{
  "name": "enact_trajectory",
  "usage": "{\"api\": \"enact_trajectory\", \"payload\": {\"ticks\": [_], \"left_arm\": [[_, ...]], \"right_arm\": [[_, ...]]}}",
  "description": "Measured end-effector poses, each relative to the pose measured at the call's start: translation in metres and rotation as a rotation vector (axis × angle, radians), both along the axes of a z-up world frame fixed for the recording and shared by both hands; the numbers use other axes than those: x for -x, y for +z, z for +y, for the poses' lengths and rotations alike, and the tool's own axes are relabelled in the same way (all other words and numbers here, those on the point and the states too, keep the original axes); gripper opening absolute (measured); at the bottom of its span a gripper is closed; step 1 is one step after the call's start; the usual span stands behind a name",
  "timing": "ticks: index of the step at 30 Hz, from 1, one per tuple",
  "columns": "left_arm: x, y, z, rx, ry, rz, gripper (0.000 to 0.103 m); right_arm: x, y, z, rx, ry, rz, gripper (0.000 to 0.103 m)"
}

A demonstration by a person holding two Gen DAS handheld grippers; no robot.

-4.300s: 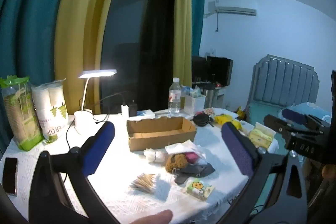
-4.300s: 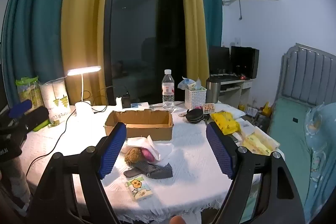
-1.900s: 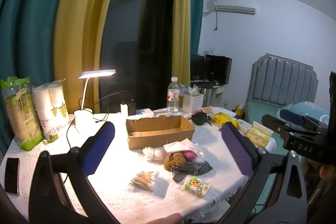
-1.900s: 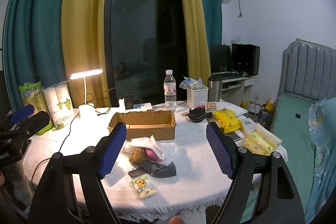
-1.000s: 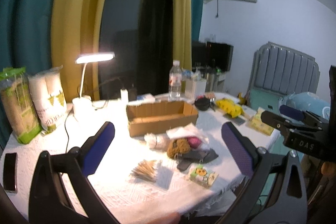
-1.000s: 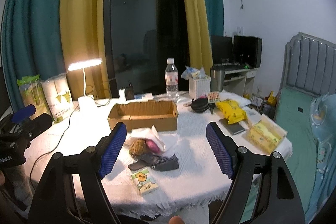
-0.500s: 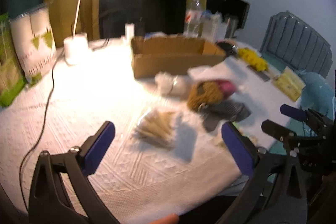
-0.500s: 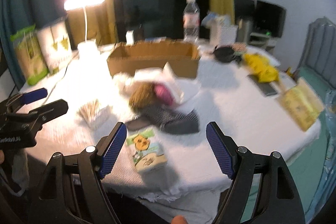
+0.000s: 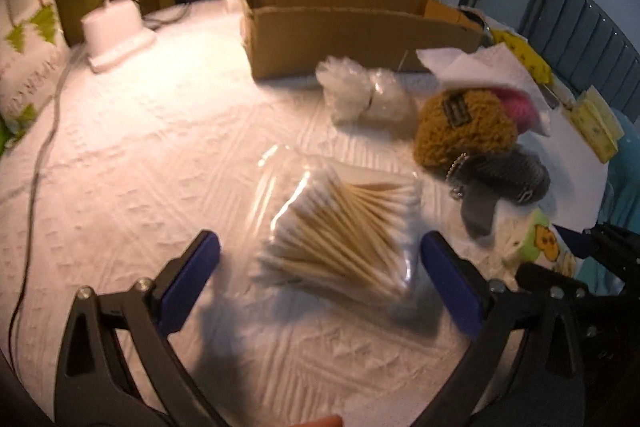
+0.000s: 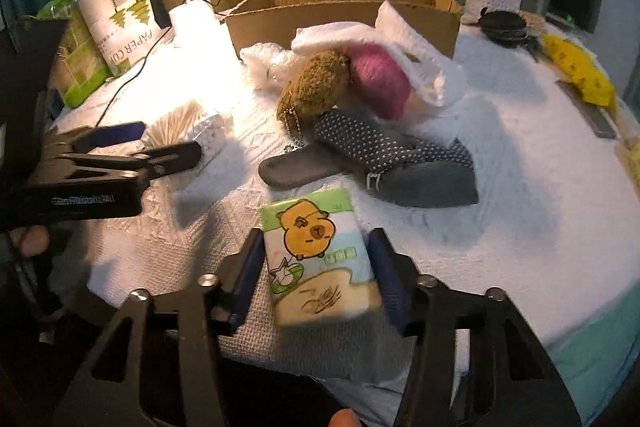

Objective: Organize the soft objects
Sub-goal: 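Grasp the cotton swab bag with the left gripper while the right grasps the cartoon tissue pack, then lower the swab bag into the cardboard box with the left gripper while the right drops the tissue pack in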

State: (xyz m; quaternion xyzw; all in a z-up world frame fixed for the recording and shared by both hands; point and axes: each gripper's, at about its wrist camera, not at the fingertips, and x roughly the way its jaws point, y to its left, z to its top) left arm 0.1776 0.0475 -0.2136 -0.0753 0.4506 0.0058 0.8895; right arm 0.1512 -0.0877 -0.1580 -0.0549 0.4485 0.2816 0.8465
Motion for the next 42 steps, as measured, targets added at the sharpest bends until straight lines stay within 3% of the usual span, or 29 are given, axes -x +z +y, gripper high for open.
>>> {"api": "enact_trajectory", "payload": {"ticks": [4, 7, 13, 20, 27, 36, 42], "left_arm": [[-0.004, 0.004, -0.004, -0.018, -0.041, 0.004, 0.076], [-0.007, 0.008, -0.008, 0.01, -0.079, 0.009, 0.07], [-0.004, 0.037, -0.014, 0.031, -0.068, -0.049, 0.069], [-0.01, 0.082, -0.02, 0.002, -0.038, -0.166, 0.069], [-0.038, 0.113, -0.011, 0.054, -0.01, -0.248, 0.069], [-0.091, 0.128, -0.01, 0.041, -0.022, -0.306, 0.07], [-0.132, 0.116, 0.002, 0.05, 0.005, -0.295, 0.07]], "right_arm": [[-0.006, 0.012, -0.006, -0.027, 0.009, -0.024, 0.05], [-0.011, 0.025, -0.011, -0.048, 0.012, -0.058, 0.05], [-0.021, 0.058, -0.02, -0.102, 0.012, -0.138, 0.05], [-0.048, 0.091, -0.024, -0.125, 0.024, -0.224, 0.05], [-0.083, 0.113, -0.028, -0.125, 0.03, -0.305, 0.05], [-0.134, 0.122, -0.025, -0.113, 0.014, -0.351, 0.05], [-0.173, 0.12, -0.017, -0.113, 0.003, -0.348, 0.05]]}}
